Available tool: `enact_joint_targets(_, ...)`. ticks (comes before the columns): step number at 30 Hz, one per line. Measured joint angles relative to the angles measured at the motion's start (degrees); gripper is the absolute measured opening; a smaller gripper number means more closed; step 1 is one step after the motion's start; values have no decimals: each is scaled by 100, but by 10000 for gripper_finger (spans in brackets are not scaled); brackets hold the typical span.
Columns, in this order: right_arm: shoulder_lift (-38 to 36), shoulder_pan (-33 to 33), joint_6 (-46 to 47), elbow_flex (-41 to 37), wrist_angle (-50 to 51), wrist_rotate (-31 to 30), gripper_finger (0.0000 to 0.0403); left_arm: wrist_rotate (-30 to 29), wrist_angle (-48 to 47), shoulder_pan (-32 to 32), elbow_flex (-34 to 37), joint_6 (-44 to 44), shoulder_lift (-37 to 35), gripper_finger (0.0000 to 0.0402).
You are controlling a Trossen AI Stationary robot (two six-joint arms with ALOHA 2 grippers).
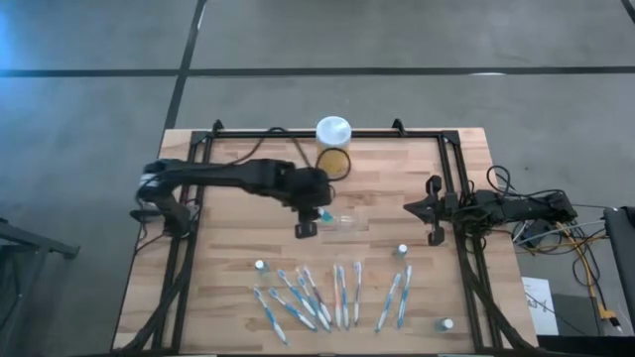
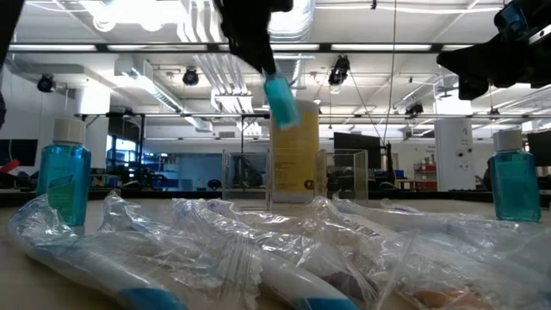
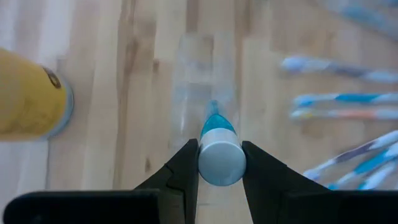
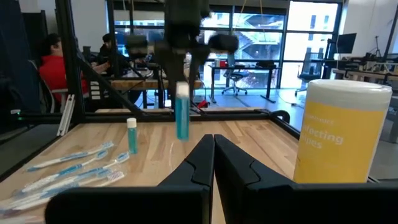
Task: Pick & Place toothbrushing station
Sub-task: Put the blue mouthwash into the transparent organizer
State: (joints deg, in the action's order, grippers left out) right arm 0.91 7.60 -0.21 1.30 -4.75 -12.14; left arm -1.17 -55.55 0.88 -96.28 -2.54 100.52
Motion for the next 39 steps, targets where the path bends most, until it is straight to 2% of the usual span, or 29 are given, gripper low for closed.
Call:
enact_joint_targets(6,-2,0,0,0,17,0,8,173,-218,181,-514,232,674,98)
enact_joint_targets(11,0,0,0,0,28,0,8,175,-393,312,-566,325,1011,98)
enact_joint_targets(27,0,0,-46,0,28,0,8,141,-261,332,-560,564,1527,98)
enact_joint_targets(39,0,0,-131,0,35,2,8,88,-129,329,-484,691,1619,98)
